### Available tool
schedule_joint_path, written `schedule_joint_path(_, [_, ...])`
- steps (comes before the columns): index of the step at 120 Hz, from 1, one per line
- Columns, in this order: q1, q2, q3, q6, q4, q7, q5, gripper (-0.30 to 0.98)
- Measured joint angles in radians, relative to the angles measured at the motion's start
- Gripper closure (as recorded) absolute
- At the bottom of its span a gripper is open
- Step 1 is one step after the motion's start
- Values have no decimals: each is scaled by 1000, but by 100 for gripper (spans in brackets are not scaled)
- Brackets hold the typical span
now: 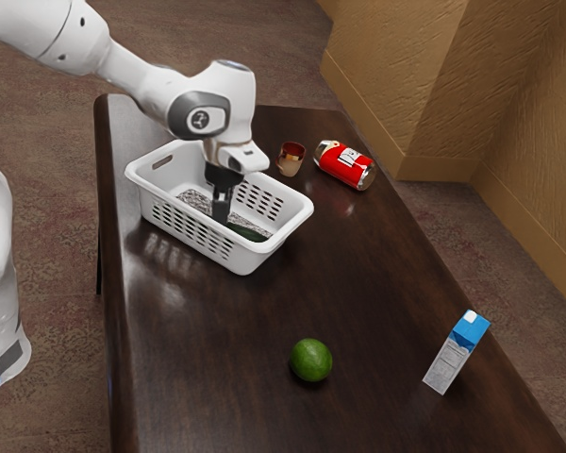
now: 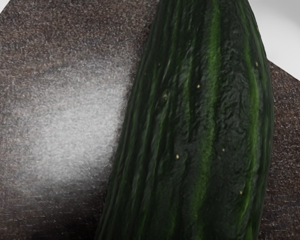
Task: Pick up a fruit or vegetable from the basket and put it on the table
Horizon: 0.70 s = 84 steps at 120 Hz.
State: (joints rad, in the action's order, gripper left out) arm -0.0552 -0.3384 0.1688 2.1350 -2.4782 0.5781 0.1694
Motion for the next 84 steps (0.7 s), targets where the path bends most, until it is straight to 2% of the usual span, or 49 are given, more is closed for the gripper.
schedule_joint_path(50, [2, 33, 0, 31, 5, 4, 31, 20])
schedule_joint_path(72, [-1, 46, 0, 41, 8, 6, 44, -11])
schedule_joint_path(84, [0, 47, 0, 43, 8, 12, 51, -15])
